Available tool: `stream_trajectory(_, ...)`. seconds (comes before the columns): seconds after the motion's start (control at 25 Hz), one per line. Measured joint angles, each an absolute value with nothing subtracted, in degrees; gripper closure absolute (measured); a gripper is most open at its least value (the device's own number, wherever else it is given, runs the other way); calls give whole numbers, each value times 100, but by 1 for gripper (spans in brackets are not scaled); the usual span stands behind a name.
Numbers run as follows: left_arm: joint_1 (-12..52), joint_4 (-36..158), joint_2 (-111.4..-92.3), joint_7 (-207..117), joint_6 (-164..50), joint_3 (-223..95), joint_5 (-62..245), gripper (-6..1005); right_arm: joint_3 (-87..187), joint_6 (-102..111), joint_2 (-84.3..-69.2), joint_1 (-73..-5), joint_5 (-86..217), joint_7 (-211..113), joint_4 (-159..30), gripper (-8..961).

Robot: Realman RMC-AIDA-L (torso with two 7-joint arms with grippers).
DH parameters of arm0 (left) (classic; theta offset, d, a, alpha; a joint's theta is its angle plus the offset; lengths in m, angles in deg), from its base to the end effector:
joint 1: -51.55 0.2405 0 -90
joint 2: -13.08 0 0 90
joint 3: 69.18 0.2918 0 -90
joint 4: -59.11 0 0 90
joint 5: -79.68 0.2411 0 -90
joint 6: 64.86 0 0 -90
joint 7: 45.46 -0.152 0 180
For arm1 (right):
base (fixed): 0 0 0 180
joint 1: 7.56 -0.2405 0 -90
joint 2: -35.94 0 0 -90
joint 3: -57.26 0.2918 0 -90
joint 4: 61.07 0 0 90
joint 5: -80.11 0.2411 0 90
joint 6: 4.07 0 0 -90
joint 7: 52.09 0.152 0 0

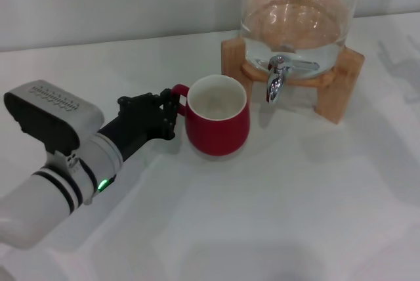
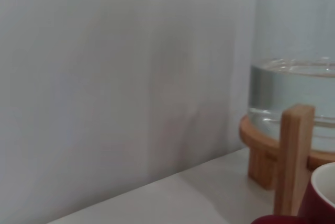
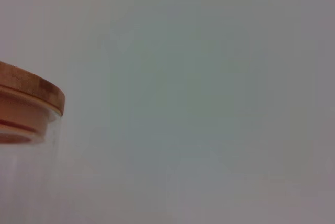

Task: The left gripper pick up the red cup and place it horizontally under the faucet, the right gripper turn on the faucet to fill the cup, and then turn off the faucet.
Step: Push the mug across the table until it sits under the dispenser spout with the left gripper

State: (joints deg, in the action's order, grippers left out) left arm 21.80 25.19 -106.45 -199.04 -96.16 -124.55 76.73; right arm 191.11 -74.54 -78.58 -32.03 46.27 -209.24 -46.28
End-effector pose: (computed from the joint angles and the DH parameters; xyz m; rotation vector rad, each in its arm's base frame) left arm -0.2425 0.3995 -0.1652 -2.2766 -0.5337 -0.6143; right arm 0.3986 0.3923 0.0820 -1.4376 0.3541 0.7654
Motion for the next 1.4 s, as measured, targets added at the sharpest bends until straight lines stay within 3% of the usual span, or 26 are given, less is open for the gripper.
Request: stream_trajectory(1.4,1465,2496,-10661,-19338,-8841,-11805,7677,895,18919,-7727,-7873,-3191,4618,-20924,-4634,279)
